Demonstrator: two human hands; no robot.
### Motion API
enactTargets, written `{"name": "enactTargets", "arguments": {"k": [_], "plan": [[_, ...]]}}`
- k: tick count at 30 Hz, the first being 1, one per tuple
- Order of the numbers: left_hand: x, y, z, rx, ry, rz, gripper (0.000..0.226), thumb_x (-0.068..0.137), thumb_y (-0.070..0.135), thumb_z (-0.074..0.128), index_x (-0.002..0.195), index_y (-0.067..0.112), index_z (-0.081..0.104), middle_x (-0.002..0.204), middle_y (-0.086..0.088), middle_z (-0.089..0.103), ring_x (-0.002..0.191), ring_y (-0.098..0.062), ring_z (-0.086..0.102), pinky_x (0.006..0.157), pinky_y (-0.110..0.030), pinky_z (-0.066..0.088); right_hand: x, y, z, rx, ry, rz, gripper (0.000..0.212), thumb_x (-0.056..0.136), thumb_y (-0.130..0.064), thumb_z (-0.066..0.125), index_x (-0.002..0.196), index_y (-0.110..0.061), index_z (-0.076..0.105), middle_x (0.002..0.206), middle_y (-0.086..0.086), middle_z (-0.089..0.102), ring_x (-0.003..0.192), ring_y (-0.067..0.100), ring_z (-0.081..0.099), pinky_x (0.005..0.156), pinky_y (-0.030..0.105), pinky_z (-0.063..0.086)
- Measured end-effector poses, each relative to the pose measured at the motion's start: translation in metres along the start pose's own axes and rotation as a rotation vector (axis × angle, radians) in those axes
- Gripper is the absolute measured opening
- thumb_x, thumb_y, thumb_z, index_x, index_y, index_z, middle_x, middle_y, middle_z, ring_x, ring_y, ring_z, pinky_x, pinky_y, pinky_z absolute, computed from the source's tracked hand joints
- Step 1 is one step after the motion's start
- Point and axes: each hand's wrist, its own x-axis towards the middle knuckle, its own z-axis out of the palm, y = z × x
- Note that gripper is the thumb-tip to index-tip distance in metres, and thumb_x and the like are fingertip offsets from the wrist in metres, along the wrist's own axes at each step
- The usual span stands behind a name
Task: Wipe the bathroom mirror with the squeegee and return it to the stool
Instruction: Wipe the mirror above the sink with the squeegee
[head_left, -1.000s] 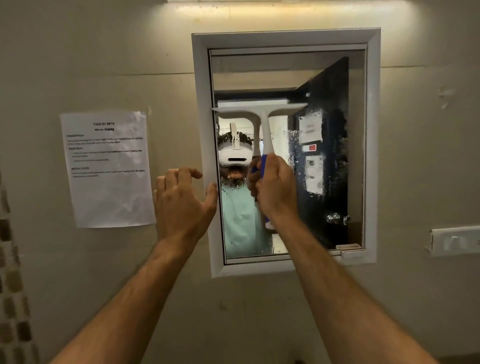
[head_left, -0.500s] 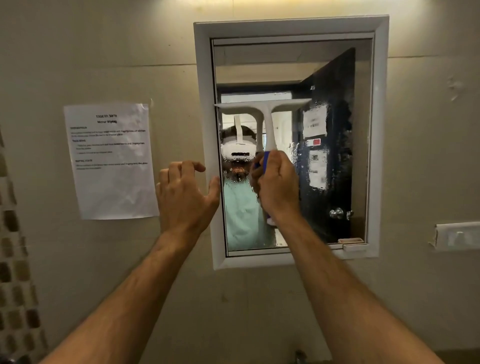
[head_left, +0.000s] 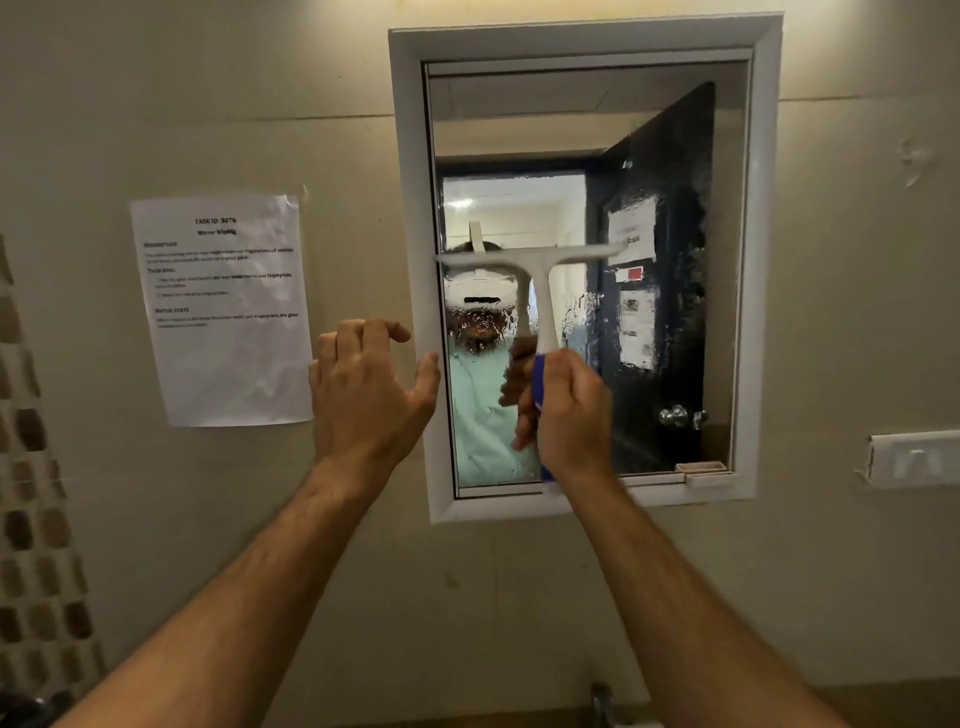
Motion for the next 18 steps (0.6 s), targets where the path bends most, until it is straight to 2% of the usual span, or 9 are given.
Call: {"name": "enactTargets", "arguments": {"k": [3, 7, 8, 11, 12, 14, 15, 18], "plan": [[0.001, 0.006, 0.002, -0.008, -0.002, -0.006, 0.045, 0.087, 0.055, 0.051, 0.114, 0.021, 0.058, 0.114, -0.003, 0.054, 0.109, -0.023, 0.045, 0.085, -0.033, 0.032, 0.024, -0.020, 0.007, 0.054, 0.024, 0.008, 0.038, 0.107, -0.036, 0.032, 0.096, -0.012, 0.060, 0.068, 0.007, 0.060, 0.049, 0.011, 0.052, 0.044, 0.027, 0.044], [-0.002, 0.008, 0.001, -0.024, 0.017, -0.015, 0.044, 0.086, 0.054, 0.052, 0.113, 0.021, 0.058, 0.114, -0.003, 0.054, 0.109, -0.024, 0.045, 0.086, -0.033, 0.032, 0.009, -0.002, 0.010, -0.048, 0.029, 0.029, 0.046, 0.095, -0.051, 0.026, 0.096, -0.018, 0.058, 0.071, 0.006, 0.057, 0.061, 0.021, 0.054, 0.059, 0.041, 0.048], [-0.003, 0.007, 0.001, -0.022, 0.015, -0.019, 0.044, 0.086, 0.054, 0.052, 0.114, 0.021, 0.058, 0.114, -0.003, 0.054, 0.110, -0.024, 0.045, 0.087, -0.034, 0.033, -0.002, 0.010, 0.009, -0.058, 0.034, 0.029, 0.047, 0.096, -0.050, 0.027, 0.101, -0.017, 0.059, 0.072, 0.005, 0.058, 0.061, 0.020, 0.054, 0.059, 0.040, 0.050], [-0.008, 0.004, 0.002, -0.014, -0.003, -0.031, 0.044, 0.087, 0.055, 0.051, 0.115, 0.021, 0.058, 0.115, -0.003, 0.054, 0.110, -0.024, 0.045, 0.087, -0.034, 0.033, -0.038, 0.050, 0.005, -0.023, 0.010, 0.047, 0.043, 0.105, -0.039, 0.031, 0.123, -0.010, 0.058, 0.088, 0.009, 0.061, 0.068, 0.012, 0.056, 0.057, 0.023, 0.050], [-0.010, 0.003, 0.003, -0.017, -0.005, -0.038, 0.044, 0.088, 0.054, 0.052, 0.115, 0.020, 0.058, 0.115, -0.004, 0.054, 0.110, -0.024, 0.045, 0.086, -0.033, 0.032, -0.050, 0.058, 0.004, -0.027, -0.005, 0.054, 0.040, 0.106, -0.036, 0.031, 0.124, -0.013, 0.058, 0.090, 0.008, 0.061, 0.070, 0.009, 0.056, 0.059, 0.024, 0.051], [-0.013, 0.002, 0.006, -0.021, -0.008, -0.051, 0.042, 0.089, 0.052, 0.055, 0.115, 0.020, 0.058, 0.116, -0.005, 0.054, 0.109, -0.024, 0.045, 0.086, -0.032, 0.031, -0.066, 0.064, 0.000, -0.011, -0.010, 0.066, 0.032, 0.102, -0.040, 0.032, 0.110, -0.026, 0.060, 0.080, 0.002, 0.058, 0.064, 0.005, 0.053, 0.059, 0.035, 0.049], [-0.014, 0.002, 0.007, -0.019, -0.010, -0.051, 0.041, 0.089, 0.051, 0.056, 0.115, 0.019, 0.058, 0.115, -0.005, 0.054, 0.109, -0.024, 0.044, 0.086, -0.032, 0.031, -0.067, 0.062, -0.001, 0.015, -0.010, 0.072, 0.032, 0.100, -0.041, 0.033, 0.104, -0.027, 0.060, 0.076, 0.000, 0.056, 0.062, 0.005, 0.052, 0.058, 0.036, 0.048], [-0.016, 0.003, 0.008, -0.019, -0.025, -0.035, 0.043, 0.088, 0.053, 0.053, 0.116, 0.021, 0.057, 0.115, -0.003, 0.053, 0.109, -0.023, 0.044, 0.087, -0.033, 0.034, -0.045, 0.042, 0.001, 0.036, 0.025, 0.031, 0.048, 0.097, -0.048, 0.031, 0.110, -0.012, 0.060, 0.077, 0.002, 0.054, 0.063, 0.012, 0.051, 0.055, 0.030, 0.048]]}}
